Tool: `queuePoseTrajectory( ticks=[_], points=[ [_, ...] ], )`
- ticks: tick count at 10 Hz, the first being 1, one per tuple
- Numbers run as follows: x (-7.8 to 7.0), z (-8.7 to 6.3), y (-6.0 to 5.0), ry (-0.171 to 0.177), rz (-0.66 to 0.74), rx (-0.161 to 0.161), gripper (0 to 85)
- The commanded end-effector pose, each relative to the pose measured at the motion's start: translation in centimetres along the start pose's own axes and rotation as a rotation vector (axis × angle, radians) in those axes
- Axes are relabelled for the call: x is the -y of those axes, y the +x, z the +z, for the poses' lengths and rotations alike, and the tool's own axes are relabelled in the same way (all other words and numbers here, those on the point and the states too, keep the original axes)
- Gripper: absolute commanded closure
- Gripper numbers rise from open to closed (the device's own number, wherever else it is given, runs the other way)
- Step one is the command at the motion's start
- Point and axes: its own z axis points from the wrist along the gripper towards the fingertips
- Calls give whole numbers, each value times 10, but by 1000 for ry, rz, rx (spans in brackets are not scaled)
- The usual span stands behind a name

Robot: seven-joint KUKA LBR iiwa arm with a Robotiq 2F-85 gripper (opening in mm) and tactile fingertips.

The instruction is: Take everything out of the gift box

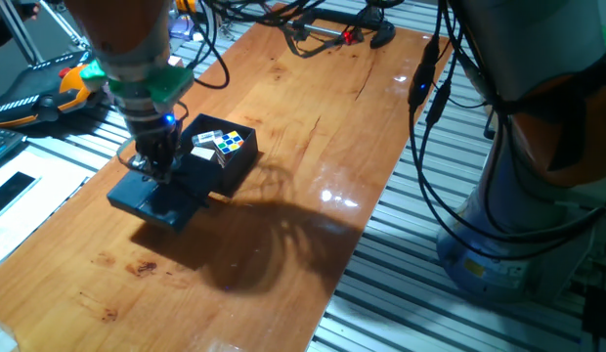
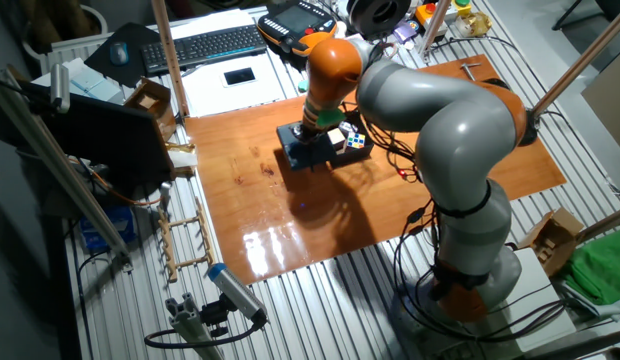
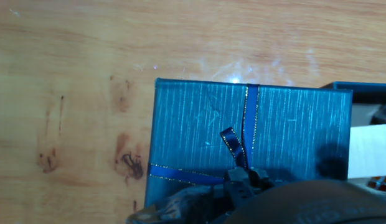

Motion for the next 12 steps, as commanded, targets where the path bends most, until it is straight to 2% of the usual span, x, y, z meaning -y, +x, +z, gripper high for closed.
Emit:
queuePoseTrajectory(
  ticks=[1,5,7,10,12],
  points=[
    [-1,4,-1,-3,-4,0,840],
    [-4,20,-2,3,-28,-5,840],
    [-6,34,-2,3,-26,-5,840],
    [-6,44,-2,-3,-30,-27,837],
    [-4,53,0,-3,-27,-29,760]
  ],
)
